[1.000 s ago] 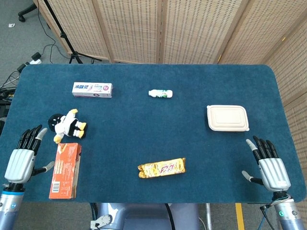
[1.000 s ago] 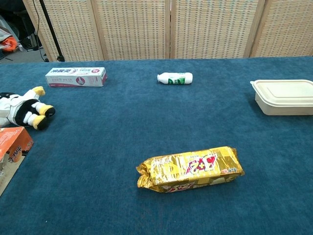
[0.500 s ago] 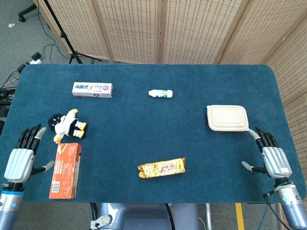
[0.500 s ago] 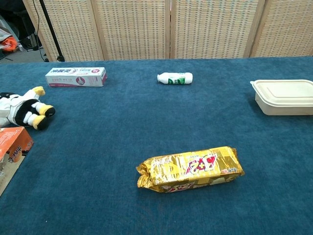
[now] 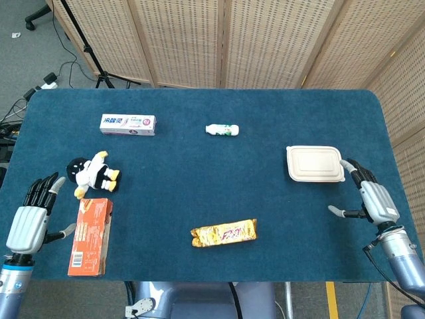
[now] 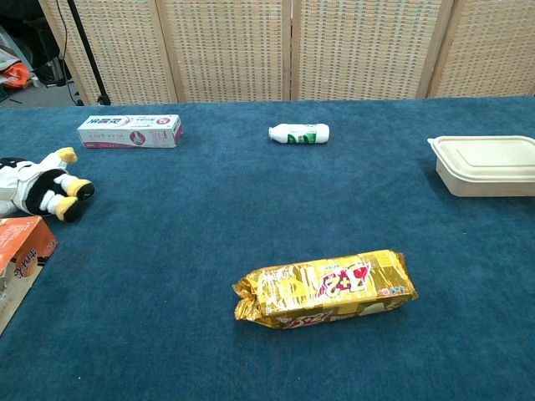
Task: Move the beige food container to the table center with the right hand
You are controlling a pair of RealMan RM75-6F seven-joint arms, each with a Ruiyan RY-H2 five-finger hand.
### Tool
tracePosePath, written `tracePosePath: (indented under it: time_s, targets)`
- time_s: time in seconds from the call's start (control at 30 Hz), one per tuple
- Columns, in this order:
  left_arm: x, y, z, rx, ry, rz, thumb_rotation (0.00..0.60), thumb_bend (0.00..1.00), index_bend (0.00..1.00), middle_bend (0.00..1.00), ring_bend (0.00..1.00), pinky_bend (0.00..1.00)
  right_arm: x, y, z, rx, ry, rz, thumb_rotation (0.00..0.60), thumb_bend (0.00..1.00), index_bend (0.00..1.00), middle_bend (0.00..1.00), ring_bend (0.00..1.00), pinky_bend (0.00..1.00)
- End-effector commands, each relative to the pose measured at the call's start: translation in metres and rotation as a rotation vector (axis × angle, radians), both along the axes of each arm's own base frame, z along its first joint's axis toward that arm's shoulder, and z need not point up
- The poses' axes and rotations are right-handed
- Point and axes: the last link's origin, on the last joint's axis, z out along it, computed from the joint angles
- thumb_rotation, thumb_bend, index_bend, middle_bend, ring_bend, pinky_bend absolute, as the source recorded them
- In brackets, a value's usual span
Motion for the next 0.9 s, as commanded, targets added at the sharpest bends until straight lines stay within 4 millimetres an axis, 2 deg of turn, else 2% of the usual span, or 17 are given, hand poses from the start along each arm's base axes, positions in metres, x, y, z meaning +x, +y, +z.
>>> tracePosePath:
  time_s: [0.03, 0.27, 0.57, 0.9]
  targets:
    - [0.0, 0.0, 0.0, -0.001, -0.003, 0.002, 0.6, 0.11, 0.0, 0.0, 0.0, 0.0, 0.014, -0.021, 0.006, 0.049, -0.171, -0.044, 0.6, 0.21, 0.04, 0.0, 0.0, 0.04]
    - [0.0, 0.0, -0.002, -0.008, 0.003, 0.0, 0.6, 0.11, 0.0, 0.0, 0.0, 0.0, 0.014, -0.042, 0.005, 0.118, -0.386, -0.148, 0.6, 0.21, 0.04, 0.0, 0.0, 0.04]
    - [0.001, -0.001, -0.002, -0.007, 0.003, -0.008, 0.6, 0.11, 0.0, 0.0, 0.0, 0.0, 0.003, -0.068, -0.004, 0.148, -0.408, -0.207, 0.6, 0.21, 0.04, 0.0, 0.0, 0.04]
    - [0.001, -0.001, -0.001, 0.004, 0.002, -0.006, 0.6, 0.11, 0.0, 0.0, 0.0, 0.0, -0.004, -0.086, -0.018, 0.17, -0.433, -0.246, 0.6, 0.21, 0.04, 0.0, 0.0, 0.04]
